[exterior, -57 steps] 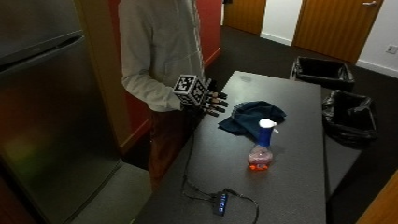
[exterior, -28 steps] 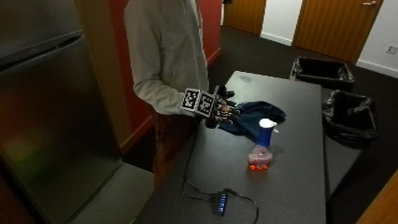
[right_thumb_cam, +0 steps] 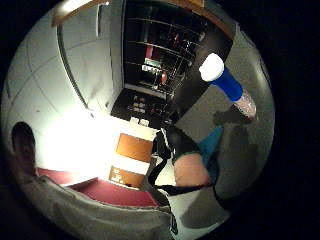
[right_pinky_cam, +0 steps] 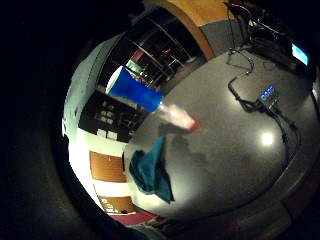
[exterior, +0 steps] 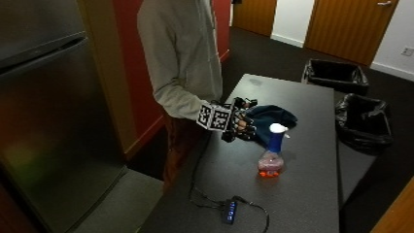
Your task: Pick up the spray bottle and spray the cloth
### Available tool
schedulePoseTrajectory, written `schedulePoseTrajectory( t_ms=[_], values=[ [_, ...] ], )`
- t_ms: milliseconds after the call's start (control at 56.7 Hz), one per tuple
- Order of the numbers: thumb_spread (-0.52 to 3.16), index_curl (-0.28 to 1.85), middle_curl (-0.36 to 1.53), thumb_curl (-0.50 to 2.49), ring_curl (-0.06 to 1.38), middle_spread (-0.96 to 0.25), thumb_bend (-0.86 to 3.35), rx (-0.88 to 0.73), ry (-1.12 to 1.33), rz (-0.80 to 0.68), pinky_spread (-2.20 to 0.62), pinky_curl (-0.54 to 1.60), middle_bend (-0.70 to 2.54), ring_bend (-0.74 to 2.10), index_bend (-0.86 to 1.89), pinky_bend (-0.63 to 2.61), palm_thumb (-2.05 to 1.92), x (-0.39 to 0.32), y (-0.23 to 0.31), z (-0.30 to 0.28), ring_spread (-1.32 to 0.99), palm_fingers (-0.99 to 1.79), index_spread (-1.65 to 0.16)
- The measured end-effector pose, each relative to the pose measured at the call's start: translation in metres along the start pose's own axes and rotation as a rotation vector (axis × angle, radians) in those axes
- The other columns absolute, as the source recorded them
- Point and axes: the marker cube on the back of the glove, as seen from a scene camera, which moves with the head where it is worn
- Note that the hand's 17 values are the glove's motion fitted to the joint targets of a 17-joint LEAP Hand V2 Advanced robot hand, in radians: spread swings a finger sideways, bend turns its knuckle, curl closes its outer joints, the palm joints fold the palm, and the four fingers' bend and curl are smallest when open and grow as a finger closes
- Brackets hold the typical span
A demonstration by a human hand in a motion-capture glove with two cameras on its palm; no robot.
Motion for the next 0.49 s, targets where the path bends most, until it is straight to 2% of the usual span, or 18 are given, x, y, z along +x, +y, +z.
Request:
schedulePoseTrajectory(
  t_ms=[317, 494],
  values=[
    [0.95, 0.17, 0.37, 0.39, 0.3, -0.04, -0.03, 0.073, -0.111, 0.119, 0.17, 0.35, 0.3, 0.48, 0.11, 0.49, 0.65, 0.01, -0.009, 0.032, 0.01, 0.1, -0.27],
    [0.94, 0.17, 0.37, 0.39, 0.29, -0.04, -0.03, 0.059, -0.128, 0.167, 0.17, 0.35, 0.32, 0.45, 0.11, 0.49, 0.63, 0.021, -0.016, 0.056, 0.01, 0.09, -0.27]
  ],
)
